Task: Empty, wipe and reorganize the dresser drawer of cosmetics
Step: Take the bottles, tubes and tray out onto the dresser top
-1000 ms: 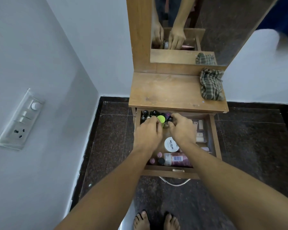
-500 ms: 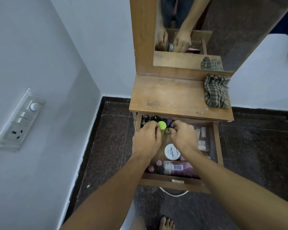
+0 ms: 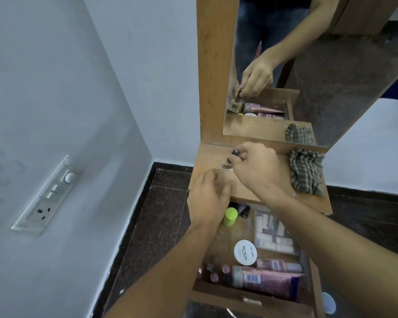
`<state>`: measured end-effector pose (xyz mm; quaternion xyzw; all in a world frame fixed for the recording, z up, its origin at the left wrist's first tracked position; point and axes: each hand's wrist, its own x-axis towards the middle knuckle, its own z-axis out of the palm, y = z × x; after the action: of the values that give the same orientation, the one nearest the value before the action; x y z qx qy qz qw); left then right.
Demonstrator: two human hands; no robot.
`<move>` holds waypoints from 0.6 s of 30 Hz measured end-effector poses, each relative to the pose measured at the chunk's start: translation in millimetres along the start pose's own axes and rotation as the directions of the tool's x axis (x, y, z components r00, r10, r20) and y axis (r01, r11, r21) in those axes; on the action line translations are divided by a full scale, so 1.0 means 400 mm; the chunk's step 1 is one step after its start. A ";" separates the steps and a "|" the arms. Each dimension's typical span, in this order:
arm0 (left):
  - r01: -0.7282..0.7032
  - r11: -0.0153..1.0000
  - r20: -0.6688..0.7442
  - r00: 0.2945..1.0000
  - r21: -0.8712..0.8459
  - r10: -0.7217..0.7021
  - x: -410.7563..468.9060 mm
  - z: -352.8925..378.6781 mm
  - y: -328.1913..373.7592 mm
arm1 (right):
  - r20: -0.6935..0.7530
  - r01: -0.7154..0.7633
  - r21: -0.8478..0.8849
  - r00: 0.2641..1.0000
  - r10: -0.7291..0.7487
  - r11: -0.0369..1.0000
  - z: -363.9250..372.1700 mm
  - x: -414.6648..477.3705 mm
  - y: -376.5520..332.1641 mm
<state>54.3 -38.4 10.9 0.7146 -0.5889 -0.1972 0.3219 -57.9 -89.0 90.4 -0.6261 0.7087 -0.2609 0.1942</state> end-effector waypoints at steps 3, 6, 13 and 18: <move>0.051 0.998 -0.027 0.998 -0.024 -0.051 0.076 0.013 -0.001 | 0.011 0.009 0.000 1.000 -0.009 1.000 0.049 0.075 -0.057; 0.111 0.993 -0.063 0.992 -0.030 -0.113 0.156 0.017 -0.012 | 0.029 0.018 0.014 0.999 -0.018 1.000 0.095 0.124 -0.095; 0.181 0.981 -0.121 0.975 -0.069 -0.189 0.266 0.033 -0.051 | 0.052 -0.018 -0.027 0.998 0.020 0.999 0.172 0.197 -0.114; 0.176 0.984 -0.140 0.975 -0.008 -0.175 0.296 0.051 -0.064 | 0.072 -0.039 -0.023 0.997 0.041 0.999 0.197 0.216 -0.107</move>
<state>86.2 -155.3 -9.8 0.7765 -0.4999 -0.1729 0.3424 11.2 -187.8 58.8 -0.6229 0.7163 -0.2263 0.2183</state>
